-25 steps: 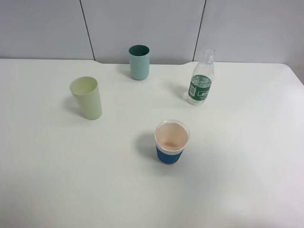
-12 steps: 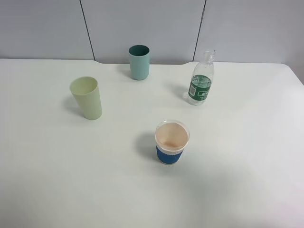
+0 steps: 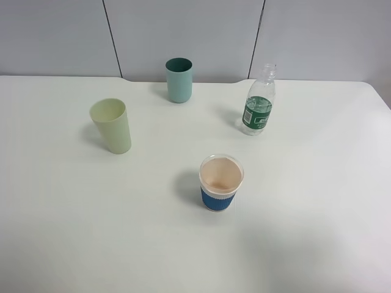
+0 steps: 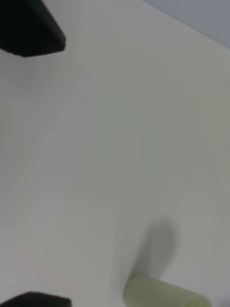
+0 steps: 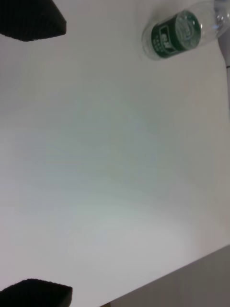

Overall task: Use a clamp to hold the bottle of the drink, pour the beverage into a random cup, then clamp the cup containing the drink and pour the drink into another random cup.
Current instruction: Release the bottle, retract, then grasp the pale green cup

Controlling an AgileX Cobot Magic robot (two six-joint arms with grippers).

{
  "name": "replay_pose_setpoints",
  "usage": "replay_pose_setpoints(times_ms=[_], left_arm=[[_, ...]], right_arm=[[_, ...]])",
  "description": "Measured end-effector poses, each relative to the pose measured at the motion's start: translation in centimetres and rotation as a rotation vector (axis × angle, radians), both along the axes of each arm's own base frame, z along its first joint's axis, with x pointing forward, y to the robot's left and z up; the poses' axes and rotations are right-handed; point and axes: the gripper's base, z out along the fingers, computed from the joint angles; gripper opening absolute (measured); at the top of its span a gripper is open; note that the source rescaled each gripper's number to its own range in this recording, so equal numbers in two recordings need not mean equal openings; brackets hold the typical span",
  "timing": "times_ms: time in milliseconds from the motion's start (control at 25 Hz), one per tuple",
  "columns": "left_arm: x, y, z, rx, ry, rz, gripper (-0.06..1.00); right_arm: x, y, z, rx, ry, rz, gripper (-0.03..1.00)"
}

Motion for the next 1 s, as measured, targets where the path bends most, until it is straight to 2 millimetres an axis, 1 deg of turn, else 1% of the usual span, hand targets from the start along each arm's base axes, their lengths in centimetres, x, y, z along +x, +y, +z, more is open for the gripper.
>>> replay_pose_setpoints(times_ms=[120,160,880,1000], left_arm=[[0.00,0.00,0.00,0.000,0.000,0.000,1.00],[0.00,0.00,0.00,0.000,0.000,0.000,1.00],[0.00,0.00,0.00,0.000,0.000,0.000,1.00],[0.00,0.00,0.00,0.000,0.000,0.000,1.00]], right_arm=[[0.45,-0.21,-1.14,-0.005,0.050,-0.014,1.00],[0.48,-0.22,-1.25,-0.004,0.056,-0.015,1.00],[0.60,-0.31,-1.12,-0.009,0.034,-0.023,1.00],[0.88,-0.47,-1.28,-0.022,0.022,-0.031,1.00]])
